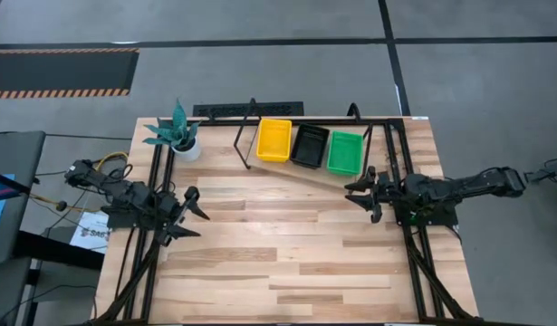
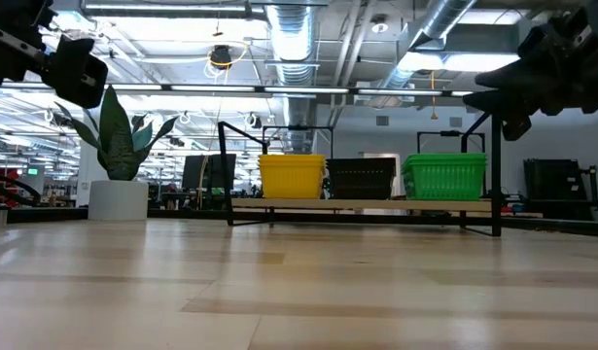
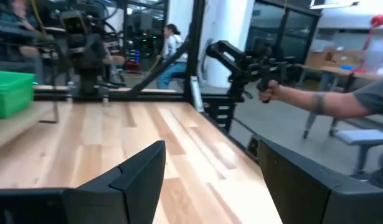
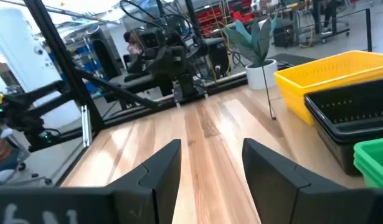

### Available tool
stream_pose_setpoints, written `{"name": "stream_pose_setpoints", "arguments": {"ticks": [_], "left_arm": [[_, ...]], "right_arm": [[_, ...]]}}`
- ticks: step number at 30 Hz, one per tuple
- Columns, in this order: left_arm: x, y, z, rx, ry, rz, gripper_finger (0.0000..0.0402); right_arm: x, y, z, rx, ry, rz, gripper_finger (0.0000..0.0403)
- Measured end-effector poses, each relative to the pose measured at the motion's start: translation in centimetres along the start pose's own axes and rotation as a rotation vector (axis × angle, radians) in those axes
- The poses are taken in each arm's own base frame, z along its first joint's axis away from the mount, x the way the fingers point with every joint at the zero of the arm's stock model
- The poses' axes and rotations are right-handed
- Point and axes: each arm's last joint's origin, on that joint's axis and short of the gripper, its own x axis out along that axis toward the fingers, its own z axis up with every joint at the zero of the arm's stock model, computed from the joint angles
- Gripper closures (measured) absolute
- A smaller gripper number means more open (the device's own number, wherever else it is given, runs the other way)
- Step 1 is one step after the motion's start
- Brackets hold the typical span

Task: Stack baskets on shelf by color
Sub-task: Return to Home Position

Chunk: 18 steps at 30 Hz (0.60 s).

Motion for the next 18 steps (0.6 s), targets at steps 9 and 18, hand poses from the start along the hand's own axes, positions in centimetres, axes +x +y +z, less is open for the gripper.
{"name": "stream_pose_setpoints", "arguments": {"ticks": [9,18], "left_arm": [[0.0,0.4,0.0,0.103,-0.001,0.052,0.0157],[0.0,0.6,0.0,0.132,-0.01,0.096,0.0157]], "right_arm": [[0.0,-0.4,-0.7,-0.027,0.071,-0.048,0.0209],[-0.1,-0.9,-2.0,-0.039,0.198,-0.099,0.0213]]}}
